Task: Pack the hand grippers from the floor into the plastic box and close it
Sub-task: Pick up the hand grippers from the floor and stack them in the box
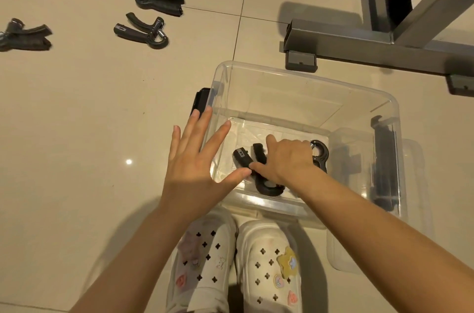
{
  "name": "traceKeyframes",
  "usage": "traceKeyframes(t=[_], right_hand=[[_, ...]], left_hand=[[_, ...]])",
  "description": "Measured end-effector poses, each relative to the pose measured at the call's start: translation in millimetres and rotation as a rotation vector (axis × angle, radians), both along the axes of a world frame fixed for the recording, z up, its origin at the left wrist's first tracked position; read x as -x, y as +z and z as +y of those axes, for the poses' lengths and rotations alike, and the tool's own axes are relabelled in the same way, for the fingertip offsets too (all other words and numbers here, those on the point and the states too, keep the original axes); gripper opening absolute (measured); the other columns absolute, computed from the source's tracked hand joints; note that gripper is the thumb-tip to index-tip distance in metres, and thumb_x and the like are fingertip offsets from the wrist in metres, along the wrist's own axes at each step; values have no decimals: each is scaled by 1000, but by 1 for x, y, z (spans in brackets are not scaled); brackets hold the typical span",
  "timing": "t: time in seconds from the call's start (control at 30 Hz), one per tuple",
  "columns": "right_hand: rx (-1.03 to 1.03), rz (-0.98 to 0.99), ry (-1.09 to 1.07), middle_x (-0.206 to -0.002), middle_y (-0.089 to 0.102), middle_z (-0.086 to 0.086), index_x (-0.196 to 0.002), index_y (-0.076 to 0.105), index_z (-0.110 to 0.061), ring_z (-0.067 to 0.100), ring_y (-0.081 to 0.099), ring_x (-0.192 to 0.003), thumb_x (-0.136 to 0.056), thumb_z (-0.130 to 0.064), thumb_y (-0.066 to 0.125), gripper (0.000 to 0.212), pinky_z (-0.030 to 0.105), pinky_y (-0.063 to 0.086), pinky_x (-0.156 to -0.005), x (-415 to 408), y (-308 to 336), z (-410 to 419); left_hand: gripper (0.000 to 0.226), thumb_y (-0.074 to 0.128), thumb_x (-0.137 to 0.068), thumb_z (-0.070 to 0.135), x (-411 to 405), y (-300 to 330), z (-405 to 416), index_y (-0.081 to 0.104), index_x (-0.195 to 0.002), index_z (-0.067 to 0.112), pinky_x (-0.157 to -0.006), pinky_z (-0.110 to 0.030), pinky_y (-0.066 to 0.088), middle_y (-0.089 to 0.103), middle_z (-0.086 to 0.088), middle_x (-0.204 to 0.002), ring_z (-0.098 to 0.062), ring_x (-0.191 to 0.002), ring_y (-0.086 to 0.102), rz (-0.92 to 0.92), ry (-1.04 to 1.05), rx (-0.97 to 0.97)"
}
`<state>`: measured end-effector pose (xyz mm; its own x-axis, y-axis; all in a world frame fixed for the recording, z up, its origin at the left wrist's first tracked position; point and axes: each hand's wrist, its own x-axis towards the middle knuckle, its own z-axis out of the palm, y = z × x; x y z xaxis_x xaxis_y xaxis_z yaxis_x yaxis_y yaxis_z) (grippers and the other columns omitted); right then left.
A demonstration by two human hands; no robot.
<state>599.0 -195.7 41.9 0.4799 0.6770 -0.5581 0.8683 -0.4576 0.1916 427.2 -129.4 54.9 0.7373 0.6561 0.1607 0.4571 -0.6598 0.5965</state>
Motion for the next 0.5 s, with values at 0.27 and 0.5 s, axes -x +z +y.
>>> traceKeyframes(t=[0.27,0.5], right_hand=[[79,216,315,-155,18,5,-149,8,-35,31,24,-139,-85,-41,63,84,47,27,-110,-53,-2,-13],[92,130,664,-157,-19,4,-147,-7,-42,35,-7,-144,-72,-49,74,111,56,9,-115,-37,-38,13]], left_hand=[[72,49,-80,66,-2,-2,1,49,-136,20,-118,-47,8,24,-7,-155,-21,-145,13,-24,14,-20],[70,56,-77,63,-3,0,3,50,-135,23,-118,-44,5,21,-5,-156,-20,-146,11,-24,3,23]])
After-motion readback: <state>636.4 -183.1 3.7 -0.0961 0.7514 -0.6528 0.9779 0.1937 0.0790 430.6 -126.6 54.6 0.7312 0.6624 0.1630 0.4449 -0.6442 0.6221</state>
